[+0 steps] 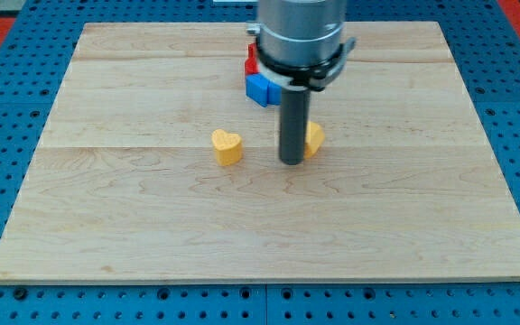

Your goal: Move the yellow hexagon into the blue cube

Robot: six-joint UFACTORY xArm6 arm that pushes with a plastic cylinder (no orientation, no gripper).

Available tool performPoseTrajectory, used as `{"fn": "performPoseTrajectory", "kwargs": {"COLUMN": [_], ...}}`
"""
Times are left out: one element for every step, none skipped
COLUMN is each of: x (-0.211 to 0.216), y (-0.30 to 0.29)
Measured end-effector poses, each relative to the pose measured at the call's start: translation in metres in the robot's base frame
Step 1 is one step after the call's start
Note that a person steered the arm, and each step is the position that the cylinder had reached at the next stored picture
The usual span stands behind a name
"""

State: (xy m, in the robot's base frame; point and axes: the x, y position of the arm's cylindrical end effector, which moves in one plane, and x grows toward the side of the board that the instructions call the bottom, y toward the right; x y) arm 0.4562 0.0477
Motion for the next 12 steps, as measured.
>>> {"fn": "performPoseTrajectory", "kwargs": {"x": [-0.011,-0.043,-0.075,-0.086,-0.087,-0.091,-0.121,-0.135,-0.124,-0.080,-0.094,-0.112], "y": [0.027,0.031,0.034,0.058,0.088,0.103,0.085,0.060,0.061,0.091,0.083,0.055]}}
